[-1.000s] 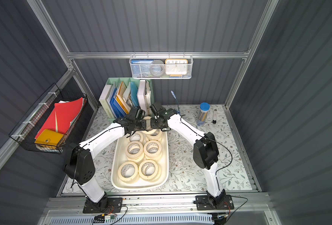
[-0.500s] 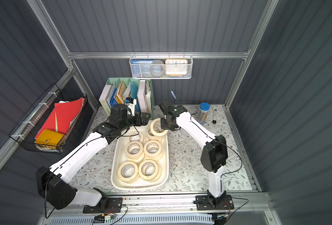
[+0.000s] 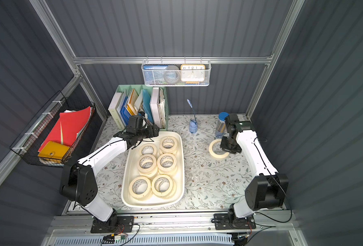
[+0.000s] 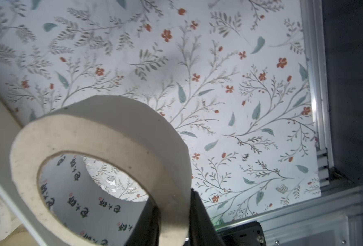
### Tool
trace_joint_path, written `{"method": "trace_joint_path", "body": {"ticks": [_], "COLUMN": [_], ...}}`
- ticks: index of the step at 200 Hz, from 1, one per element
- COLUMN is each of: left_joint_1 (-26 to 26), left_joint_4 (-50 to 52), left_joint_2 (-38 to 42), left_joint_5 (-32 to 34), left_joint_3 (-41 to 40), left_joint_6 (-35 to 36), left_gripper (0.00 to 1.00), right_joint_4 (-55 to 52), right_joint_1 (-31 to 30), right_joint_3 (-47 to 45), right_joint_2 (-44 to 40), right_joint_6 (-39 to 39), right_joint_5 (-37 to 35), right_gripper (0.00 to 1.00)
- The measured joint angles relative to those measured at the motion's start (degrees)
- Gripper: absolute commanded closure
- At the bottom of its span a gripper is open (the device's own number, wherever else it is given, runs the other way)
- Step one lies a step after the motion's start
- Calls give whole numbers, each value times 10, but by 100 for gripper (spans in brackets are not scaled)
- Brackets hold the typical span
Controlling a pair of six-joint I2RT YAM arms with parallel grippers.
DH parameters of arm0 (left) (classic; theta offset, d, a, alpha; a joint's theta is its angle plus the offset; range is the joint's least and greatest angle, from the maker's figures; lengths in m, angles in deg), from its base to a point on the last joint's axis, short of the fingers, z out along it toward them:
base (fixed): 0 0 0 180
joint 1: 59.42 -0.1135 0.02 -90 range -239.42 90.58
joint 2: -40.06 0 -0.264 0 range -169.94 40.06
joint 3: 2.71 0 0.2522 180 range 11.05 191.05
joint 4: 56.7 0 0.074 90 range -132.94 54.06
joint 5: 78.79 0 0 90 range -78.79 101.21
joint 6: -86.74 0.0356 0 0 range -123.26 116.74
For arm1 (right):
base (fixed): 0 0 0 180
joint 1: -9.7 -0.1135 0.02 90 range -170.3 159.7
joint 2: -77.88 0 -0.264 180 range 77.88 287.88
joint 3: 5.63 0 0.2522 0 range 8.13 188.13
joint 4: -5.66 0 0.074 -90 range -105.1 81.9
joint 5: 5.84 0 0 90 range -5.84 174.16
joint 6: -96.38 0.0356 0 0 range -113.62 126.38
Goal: Take out the art tape in the storage box
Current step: Place the art tape at the center of the board.
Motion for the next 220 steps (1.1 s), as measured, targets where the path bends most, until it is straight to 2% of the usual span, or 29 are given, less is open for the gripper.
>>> {"method": "trace_joint_path", "body": {"ticks": [50,76,135,196,210,220], "left_joint_1": [1,1,7,24,28,30], "left_joint_4": [1,1,8,13,14,16], "left_joint_2": [-50,-63,-72,-87,-91,-91], "left_joint_5": [-2,3,29,44,44,44], "left_joint_3": [4,5,5,10,13,14], "left_joint_6": [7,12,21,21,21,21], "left_gripper": [10,10,10,10,8,8], "right_joint_4": [30,64,140,228,245,254], "right_joint_1": [156,208,248,249,249,249], "right_joint_3": [-12,3,71,73,73,71], "right_joint_2": [68,115,255,296,296,296], "right_joint_6": [-26,-26,-28,-28,-28,-27], "right_joint_5": [26,29,36,33,35,36], "right_gripper": [100,100,100,100,70,44]}}
